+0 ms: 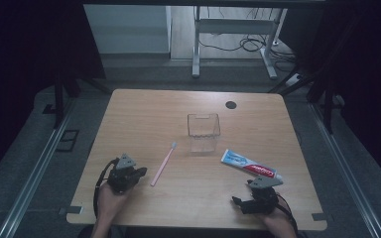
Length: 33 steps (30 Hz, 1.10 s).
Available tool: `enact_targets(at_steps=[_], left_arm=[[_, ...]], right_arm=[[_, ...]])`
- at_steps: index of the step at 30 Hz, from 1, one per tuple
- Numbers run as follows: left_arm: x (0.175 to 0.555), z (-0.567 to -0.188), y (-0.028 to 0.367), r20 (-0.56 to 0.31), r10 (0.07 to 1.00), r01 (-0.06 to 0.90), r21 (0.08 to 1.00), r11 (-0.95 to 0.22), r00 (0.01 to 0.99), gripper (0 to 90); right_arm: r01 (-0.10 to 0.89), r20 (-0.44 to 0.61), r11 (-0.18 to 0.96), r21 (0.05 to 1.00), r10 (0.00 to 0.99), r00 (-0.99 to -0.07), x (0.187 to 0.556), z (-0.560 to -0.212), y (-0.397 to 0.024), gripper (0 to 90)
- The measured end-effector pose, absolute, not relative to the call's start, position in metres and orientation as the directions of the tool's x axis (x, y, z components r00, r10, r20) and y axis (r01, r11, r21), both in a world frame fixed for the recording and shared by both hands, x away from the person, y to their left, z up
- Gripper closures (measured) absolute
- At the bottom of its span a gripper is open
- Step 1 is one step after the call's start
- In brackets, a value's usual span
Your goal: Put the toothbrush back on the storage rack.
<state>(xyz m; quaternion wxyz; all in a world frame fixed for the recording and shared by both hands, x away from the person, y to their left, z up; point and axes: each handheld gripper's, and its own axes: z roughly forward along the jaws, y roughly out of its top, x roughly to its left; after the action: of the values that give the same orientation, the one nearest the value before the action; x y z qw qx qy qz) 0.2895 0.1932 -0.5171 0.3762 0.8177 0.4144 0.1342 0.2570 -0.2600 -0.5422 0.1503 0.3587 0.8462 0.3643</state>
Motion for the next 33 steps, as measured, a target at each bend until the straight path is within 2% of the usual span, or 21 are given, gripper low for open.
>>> enact_targets(at_steps=[18,33], left_arm=[[0.286,-0.52,0.163,-0.109,0.712,0.557,0.708,-0.434,0.694,89.4],[0.288,-0.532,0.156,-0.122,0.711,0.594,0.657,-0.465,0.692,89.3]], right_arm=[[0.498,0.008,0.477,0.724,0.717,-0.697,0.257,-0.542,-0.26,12.6],[0.498,0.008,0.477,0.724,0.717,-0.697,0.257,-0.542,-0.26,12.6]])
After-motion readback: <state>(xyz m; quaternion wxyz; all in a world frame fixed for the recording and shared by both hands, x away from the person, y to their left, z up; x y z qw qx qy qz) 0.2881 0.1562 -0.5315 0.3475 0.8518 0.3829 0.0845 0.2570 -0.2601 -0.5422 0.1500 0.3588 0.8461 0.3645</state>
